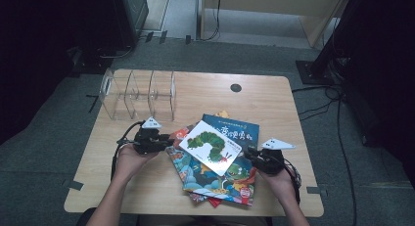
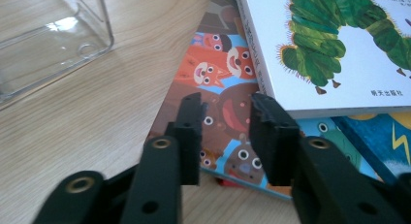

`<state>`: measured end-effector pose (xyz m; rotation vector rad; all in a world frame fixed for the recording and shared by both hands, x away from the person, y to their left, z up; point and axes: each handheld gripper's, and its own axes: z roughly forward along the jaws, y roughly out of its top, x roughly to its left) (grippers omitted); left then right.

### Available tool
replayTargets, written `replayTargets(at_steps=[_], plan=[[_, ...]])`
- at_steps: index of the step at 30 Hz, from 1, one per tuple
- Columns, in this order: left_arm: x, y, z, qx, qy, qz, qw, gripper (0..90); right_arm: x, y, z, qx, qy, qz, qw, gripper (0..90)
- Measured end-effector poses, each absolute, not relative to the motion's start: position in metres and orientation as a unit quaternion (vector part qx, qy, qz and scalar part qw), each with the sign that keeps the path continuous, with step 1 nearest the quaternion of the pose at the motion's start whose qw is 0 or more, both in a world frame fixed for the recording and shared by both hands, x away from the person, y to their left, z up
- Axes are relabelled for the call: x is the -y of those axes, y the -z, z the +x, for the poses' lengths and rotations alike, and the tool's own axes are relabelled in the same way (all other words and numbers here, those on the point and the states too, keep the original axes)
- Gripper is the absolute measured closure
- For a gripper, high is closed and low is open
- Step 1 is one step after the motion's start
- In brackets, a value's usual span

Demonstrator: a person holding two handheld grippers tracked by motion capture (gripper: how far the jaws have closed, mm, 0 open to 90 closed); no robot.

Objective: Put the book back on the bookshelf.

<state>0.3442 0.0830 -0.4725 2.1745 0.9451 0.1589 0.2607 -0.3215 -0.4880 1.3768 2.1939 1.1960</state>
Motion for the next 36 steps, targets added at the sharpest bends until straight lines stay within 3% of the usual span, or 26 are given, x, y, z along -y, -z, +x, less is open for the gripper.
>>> replayTargets(at_steps=[8, 23, 26, 30, 34, 36], plan=[[-0.068, 0.480, 0.359, -0.358, -0.047, 0.860, 0.360, 71.9, 0.311, 0.492, 0.251, -0.774, -0.410, 0.465, 0.128, 83.1], [-0.055, 0.485, 0.363, -0.346, -0.022, 0.867, 0.359, 75.8, 0.294, 0.498, 0.245, -0.782, -0.428, 0.436, 0.125, 85.1], [-0.058, 0.484, 0.363, -0.357, -0.015, 0.861, 0.362, 71.8, 0.295, 0.497, 0.244, -0.783, -0.423, 0.439, 0.125, 85.5], [-0.055, 0.483, 0.360, -0.347, -0.016, 0.864, 0.363, 79.9, 0.297, 0.496, 0.243, -0.784, -0.422, 0.438, 0.120, 86.9], [-0.053, 0.483, 0.358, -0.348, -0.011, 0.867, 0.358, 80.6, 0.294, 0.496, 0.241, -0.790, -0.422, 0.430, 0.111, 87.8], [-0.052, 0.482, 0.357, -0.344, -0.012, 0.868, 0.358, 85.2, 0.290, 0.496, 0.239, -0.791, -0.422, 0.427, 0.113, 88.3]])
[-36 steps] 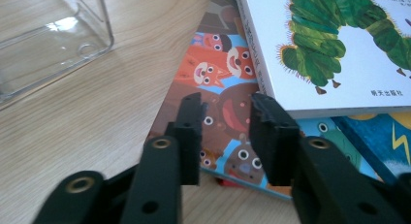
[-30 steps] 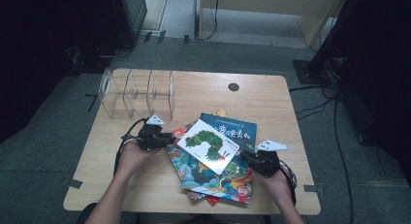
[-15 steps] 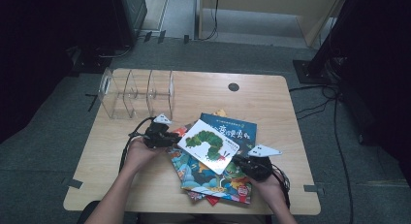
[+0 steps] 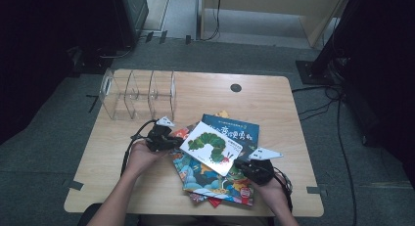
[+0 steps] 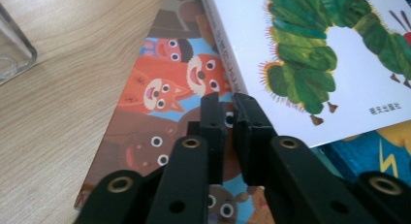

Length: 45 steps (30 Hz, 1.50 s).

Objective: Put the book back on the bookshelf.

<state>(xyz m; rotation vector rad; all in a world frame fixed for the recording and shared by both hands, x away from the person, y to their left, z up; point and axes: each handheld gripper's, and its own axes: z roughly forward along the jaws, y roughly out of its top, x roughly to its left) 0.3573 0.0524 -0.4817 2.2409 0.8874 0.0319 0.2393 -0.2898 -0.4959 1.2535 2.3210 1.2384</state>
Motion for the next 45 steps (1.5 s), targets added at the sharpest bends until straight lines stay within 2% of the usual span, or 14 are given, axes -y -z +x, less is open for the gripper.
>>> replayTargets(at_steps=[12, 27, 45], plan=[[-0.055, 0.482, 0.348, -0.350, 0.003, 0.863, 0.365, 89.9, 0.293, 0.496, 0.252, -0.783, -0.420, 0.441, 0.125, 90.0], [-0.060, 0.482, 0.327, -0.349, 0.005, 0.864, 0.364, 90.0, 0.292, 0.497, 0.276, -0.774, -0.418, 0.454, 0.144, 90.0], [-0.054, 0.488, 0.298, -0.329, 0.032, 0.870, 0.366, 88.5, 0.293, 0.498, 0.304, -0.765, -0.417, 0.465, 0.155, 90.0]])
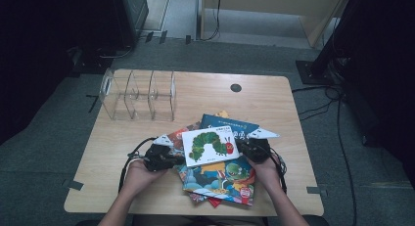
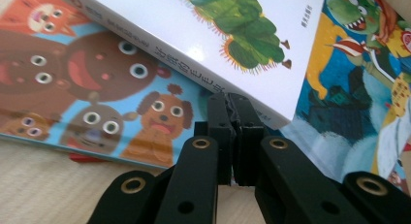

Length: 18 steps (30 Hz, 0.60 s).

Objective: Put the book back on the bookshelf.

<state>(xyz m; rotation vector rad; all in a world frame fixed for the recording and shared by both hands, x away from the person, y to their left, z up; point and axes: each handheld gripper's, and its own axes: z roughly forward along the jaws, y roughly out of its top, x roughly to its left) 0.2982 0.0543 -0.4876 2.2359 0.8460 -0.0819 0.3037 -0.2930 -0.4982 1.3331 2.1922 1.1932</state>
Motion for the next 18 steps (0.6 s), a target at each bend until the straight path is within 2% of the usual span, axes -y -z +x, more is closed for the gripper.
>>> replayTargets(at_steps=[3, 7, 18], plan=[[-0.058, 0.488, 0.300, -0.334, 0.027, 0.867, 0.370, 86.0, 0.293, 0.498, 0.308, -0.768, -0.417, 0.461, 0.153, 90.0], [-0.066, 0.487, 0.307, -0.352, 0.011, 0.860, 0.371, 90.0, 0.294, 0.497, 0.311, -0.771, -0.414, 0.462, 0.147, 90.0], [-0.079, 0.480, 0.336, -0.367, 0.001, 0.847, 0.384, 90.0, 0.297, 0.493, 0.296, -0.771, -0.416, 0.461, 0.140, 90.0]])
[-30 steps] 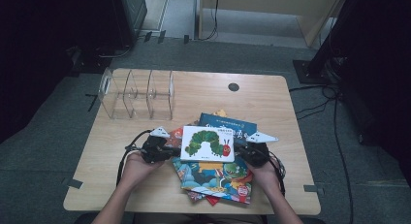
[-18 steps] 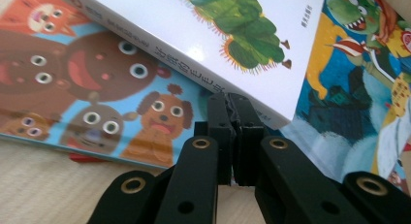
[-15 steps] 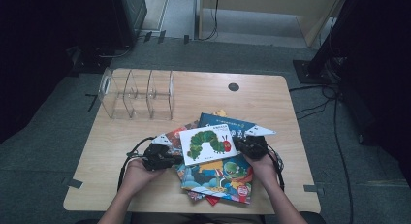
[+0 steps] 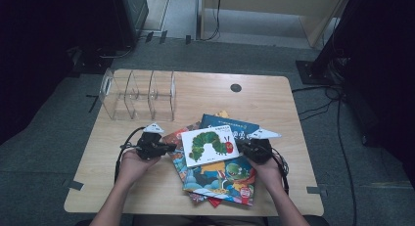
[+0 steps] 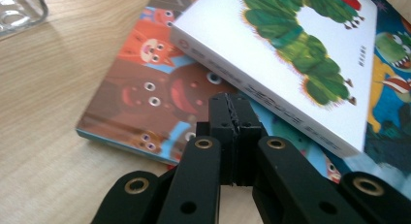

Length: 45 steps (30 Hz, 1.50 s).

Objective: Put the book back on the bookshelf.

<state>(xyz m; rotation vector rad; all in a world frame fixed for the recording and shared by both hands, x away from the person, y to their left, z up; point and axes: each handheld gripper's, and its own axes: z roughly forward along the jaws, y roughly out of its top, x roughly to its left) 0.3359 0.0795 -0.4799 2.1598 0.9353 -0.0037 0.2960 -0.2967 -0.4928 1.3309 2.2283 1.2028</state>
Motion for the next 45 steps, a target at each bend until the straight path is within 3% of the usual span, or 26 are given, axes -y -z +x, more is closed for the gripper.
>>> replayTargets(at_steps=[22, 30, 40, 45], plan=[[-0.066, 0.485, 0.390, -0.372, -0.008, 0.841, 0.393, 90.0, 0.308, 0.492, 0.248, -0.770, -0.420, 0.465, 0.122, 84.4], [-0.064, 0.487, 0.388, -0.371, -0.001, 0.846, 0.384, 90.0, 0.304, 0.496, 0.248, -0.777, -0.422, 0.449, 0.124, 77.4], [-0.065, 0.488, 0.376, -0.346, 0.020, 0.863, 0.368, 90.0, 0.303, 0.497, 0.253, -0.784, -0.425, 0.434, 0.128, 76.3], [-0.064, 0.485, 0.379, -0.363, -0.015, 0.854, 0.372, 89.0, 0.303, 0.497, 0.256, -0.784, -0.424, 0.434, 0.128, 77.2]])
